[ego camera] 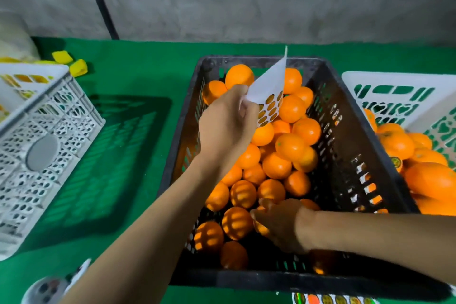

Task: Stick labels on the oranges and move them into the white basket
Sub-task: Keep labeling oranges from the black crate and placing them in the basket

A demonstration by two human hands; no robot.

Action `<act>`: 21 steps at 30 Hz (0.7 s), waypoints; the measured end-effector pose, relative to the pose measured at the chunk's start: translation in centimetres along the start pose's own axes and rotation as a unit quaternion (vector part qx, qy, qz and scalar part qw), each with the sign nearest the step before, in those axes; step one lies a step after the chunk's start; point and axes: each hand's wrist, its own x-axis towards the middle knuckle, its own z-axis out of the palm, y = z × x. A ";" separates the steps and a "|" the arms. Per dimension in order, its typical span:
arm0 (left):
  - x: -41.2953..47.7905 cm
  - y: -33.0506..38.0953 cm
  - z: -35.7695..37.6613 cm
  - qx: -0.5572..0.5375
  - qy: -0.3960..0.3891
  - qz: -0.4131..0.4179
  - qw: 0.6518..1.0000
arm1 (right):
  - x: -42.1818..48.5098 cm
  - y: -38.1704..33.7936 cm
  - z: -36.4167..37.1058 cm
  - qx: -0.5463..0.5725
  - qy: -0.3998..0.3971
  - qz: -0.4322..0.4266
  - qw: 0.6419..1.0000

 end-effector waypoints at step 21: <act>0.6 -0.6 0.1 0.005 0.093 0.013 0.996 | 2.1 10.3 -11.5 0.024 0.468 0.126 0.874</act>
